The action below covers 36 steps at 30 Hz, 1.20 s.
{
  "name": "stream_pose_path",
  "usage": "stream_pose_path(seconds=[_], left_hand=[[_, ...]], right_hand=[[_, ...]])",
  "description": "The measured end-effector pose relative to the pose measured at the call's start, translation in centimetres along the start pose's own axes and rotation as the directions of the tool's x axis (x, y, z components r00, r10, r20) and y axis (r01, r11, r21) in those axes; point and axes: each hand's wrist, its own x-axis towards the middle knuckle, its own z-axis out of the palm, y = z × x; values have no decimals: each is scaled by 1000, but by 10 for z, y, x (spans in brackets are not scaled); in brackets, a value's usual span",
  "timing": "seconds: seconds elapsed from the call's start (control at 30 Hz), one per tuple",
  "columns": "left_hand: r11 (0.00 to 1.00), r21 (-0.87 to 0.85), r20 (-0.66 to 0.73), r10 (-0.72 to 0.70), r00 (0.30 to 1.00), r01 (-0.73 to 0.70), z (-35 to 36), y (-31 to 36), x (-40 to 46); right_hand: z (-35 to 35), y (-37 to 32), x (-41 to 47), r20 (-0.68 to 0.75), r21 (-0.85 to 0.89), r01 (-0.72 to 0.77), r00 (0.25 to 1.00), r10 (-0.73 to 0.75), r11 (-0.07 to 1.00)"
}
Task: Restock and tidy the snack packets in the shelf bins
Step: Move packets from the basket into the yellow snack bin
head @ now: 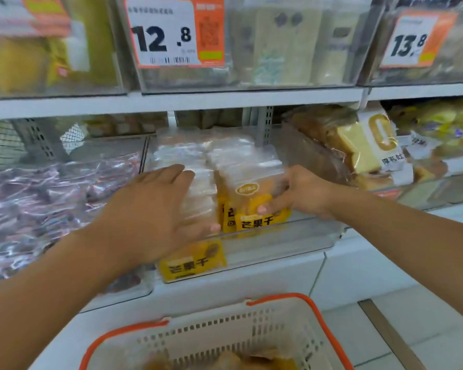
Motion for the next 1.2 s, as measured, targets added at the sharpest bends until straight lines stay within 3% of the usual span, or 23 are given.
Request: stream_pose_path(seconds=[0.13,0.23,0.33,0.4,0.6,0.83,1.2], left_hand=[[999,-2,-87,39,995,-39,6,-5,0],[1000,4,-93,32,995,-31,9,-1,1],[1000,12,-107,22,994,-21,9,0,0],[1000,12,-117,19,993,-18,10,0,-1],[1000,-4,-134,-8,991,7,14,1,-1],[999,-34,-151,-2,989,-3,16,-2,0],[998,-53,-242,30,970,-44,5,8,-14]], right_hand=[[6,0,10,-98,-248,-102,992,80,963],[8,-1,12,-86,-374,-135,990,111,917],[11,7,22,-63,-230,-257,966,249,938],[13,19,36,23,-101,-311,949,315,945],[32,7,42,185,173,-368,923,337,913],[28,23,53,116,176,-412,910,397,894],[9,1,18,-2,209,-329,942,336,921]])
